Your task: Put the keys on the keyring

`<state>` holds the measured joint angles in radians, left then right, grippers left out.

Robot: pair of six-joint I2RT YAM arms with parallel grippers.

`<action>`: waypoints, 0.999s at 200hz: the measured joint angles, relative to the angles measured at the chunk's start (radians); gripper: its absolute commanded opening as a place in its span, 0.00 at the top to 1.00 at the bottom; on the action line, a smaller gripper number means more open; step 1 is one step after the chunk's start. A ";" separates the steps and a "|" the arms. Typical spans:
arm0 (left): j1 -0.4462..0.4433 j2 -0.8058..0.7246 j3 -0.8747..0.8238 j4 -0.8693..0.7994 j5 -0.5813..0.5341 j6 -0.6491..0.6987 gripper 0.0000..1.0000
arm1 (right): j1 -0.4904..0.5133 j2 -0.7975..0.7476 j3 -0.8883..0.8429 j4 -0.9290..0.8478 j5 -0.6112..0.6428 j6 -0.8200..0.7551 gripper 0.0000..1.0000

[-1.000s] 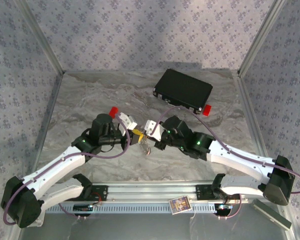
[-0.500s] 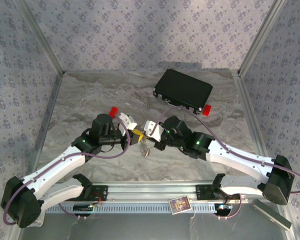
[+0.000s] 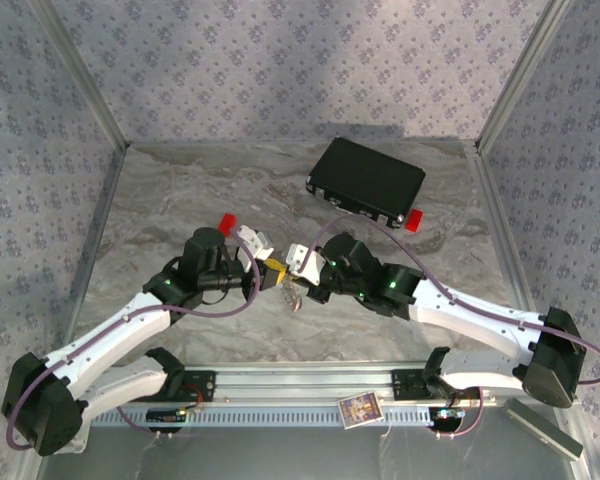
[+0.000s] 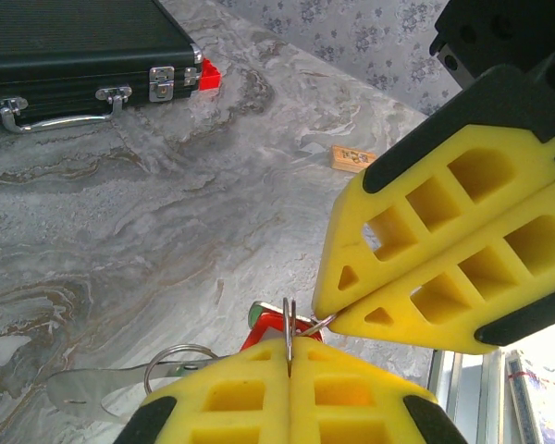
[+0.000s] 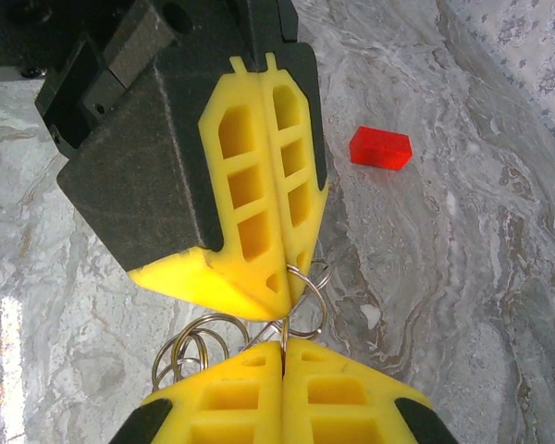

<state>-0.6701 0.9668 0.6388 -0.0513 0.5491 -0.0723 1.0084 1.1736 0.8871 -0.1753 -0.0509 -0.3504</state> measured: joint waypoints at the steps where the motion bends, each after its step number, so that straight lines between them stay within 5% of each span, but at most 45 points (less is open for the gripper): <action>1: 0.000 0.000 0.000 0.000 0.000 0.000 1.00 | 0.000 0.000 0.000 0.000 0.000 0.000 0.96; 24: -0.003 -0.003 0.000 0.003 -0.007 0.018 1.00 | 0.000 -0.002 0.000 -0.003 -0.001 -0.005 0.76; 44: -0.014 -0.017 -0.001 0.012 -0.026 0.054 1.00 | -0.006 -0.014 0.000 -0.024 -0.019 -0.010 0.68; 115: -0.046 -0.063 -0.066 0.116 -0.022 0.269 1.00 | -0.149 -0.137 -0.051 -0.030 -0.188 0.048 0.72; 200: -0.092 -0.063 -0.082 0.147 0.028 0.417 1.00 | -0.141 -0.150 -0.107 0.043 -0.296 0.021 0.79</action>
<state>-0.7616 0.9039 0.5564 0.0956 0.5770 0.3443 0.8677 1.0237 0.7803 -0.1322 -0.3466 -0.3298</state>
